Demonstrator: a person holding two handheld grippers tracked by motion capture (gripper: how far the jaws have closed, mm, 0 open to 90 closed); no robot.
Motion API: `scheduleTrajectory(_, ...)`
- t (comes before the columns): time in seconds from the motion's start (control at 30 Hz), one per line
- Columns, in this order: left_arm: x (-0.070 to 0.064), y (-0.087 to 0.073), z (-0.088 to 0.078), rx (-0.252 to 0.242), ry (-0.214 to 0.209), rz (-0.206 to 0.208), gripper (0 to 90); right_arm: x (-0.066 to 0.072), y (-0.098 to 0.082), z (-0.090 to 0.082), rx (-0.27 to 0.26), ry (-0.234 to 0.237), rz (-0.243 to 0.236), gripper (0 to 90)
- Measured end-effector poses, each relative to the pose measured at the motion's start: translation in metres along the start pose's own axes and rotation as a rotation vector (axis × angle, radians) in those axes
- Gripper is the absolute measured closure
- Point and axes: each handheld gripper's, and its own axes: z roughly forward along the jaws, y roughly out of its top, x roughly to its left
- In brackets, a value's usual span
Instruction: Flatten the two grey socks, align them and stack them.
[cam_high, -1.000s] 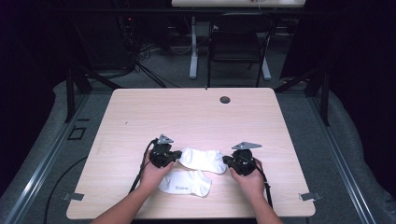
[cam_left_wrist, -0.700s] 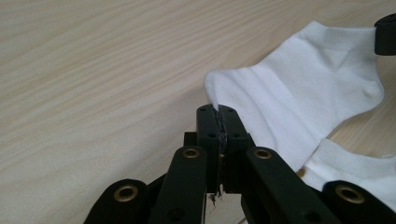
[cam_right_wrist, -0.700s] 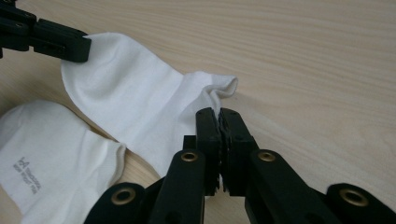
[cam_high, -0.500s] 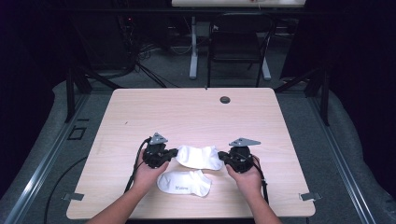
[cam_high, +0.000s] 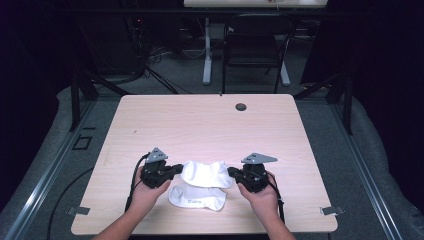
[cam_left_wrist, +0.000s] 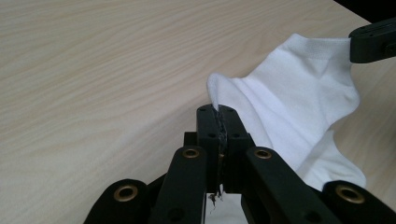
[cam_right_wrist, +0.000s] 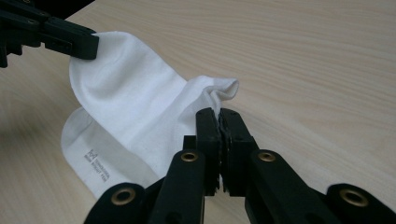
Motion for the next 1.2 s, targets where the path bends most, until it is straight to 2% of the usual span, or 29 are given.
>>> scheduleTrajectory(0.2,0.001,-0.013,-0.012,0.008,-0.01,-0.016,89.4,0.009,-0.009,-0.006,0.01,0.012,-0.012,87.4)
scheduleTrajectory(0.4,-0.004,-0.023,-0.022,0.024,-0.011,-0.002,89.4,0.02,-0.012,-0.012,0.027,0.039,-0.03,87.4)
scheduleTrajectory(0.63,-0.008,-0.033,-0.029,0.028,-0.008,-0.033,89.4,0.028,-0.017,-0.013,0.024,0.041,-0.043,87.4)
scheduleTrajectory(0.8,-0.008,-0.043,-0.028,0.047,-0.013,-0.026,89.3,0.03,-0.027,-0.008,0.049,0.054,-0.031,87.4)
scheduleTrajectory(0.9,-0.007,-0.045,-0.025,0.053,-0.013,-0.029,89.3,0.031,-0.029,-0.005,0.059,0.055,-0.046,87.4)
scheduleTrajectory(1.0,-0.005,-0.049,-0.024,0.064,-0.012,-0.027,89.4,0.032,-0.031,-0.001,0.074,0.056,-0.038,87.4)
scheduleTrajectory(1.2,-0.003,-0.053,-0.023,0.084,-0.013,-0.039,89.3,0.033,-0.033,0.004,0.076,0.057,-0.049,87.3)
